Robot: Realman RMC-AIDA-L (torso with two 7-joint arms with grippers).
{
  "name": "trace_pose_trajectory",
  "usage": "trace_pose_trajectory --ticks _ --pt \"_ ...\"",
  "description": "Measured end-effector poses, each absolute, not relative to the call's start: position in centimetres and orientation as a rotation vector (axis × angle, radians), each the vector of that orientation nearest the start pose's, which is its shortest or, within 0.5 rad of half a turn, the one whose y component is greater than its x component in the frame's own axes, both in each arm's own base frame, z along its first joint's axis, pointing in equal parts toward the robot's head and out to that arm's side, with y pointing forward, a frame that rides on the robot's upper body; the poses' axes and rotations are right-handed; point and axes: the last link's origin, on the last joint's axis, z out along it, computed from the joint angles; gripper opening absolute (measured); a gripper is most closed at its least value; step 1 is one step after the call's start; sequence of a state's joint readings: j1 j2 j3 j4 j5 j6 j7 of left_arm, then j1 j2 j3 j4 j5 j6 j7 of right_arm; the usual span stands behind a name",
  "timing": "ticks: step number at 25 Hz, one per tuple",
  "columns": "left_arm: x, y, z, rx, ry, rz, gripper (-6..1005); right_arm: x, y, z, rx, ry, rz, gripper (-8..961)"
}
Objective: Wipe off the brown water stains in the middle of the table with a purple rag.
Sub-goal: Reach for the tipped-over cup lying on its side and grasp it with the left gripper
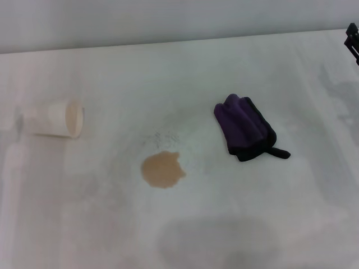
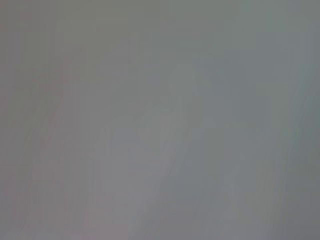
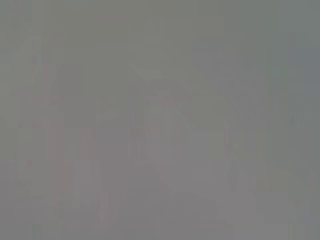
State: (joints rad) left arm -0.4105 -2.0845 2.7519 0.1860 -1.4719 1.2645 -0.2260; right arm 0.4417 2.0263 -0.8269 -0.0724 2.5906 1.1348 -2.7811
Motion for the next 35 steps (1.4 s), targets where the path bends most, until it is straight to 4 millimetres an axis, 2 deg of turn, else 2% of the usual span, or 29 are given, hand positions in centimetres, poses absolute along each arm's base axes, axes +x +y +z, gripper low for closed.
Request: trace_pose_trajectory --ticks 14,19,25,29,32,33,35 --pt "-33.8 30.7 -0.9 -1.407 -0.679 -0.831 888 37.2 32.6 4.2 -1.471 0.616 0.697 868" --pt "-33.5 31.2 -0.6 -1.414 -0.662 -0.837 887 37.1 32.7 4.2 -1.472 0.614 0.703 868" --pt "-33.3 31.4 -0.3 -1.497 -0.577 -0.818 887 36.8 32.9 4.1 -1.475 0.616 0.715 868" --pt "-32.9 31.0 0.9 -1.615 -0.456 -0.862 887 36.7 33.1 4.2 -1.477 0.610 0.717 868" --pt "-33.4 30.5 2.7 -1.646 -0.455 -0.920 887 36.6 33.3 4.4 -1.477 0.601 0.720 868" --pt "-33.8 30.3 3.9 -1.669 -0.461 -0.950 887 36.5 33.4 4.6 -1.477 0.595 0.721 868" --pt "-33.8 30.1 4.5 -1.688 -0.459 -0.968 887 36.5 33.5 4.7 -1.477 0.589 0.722 868"
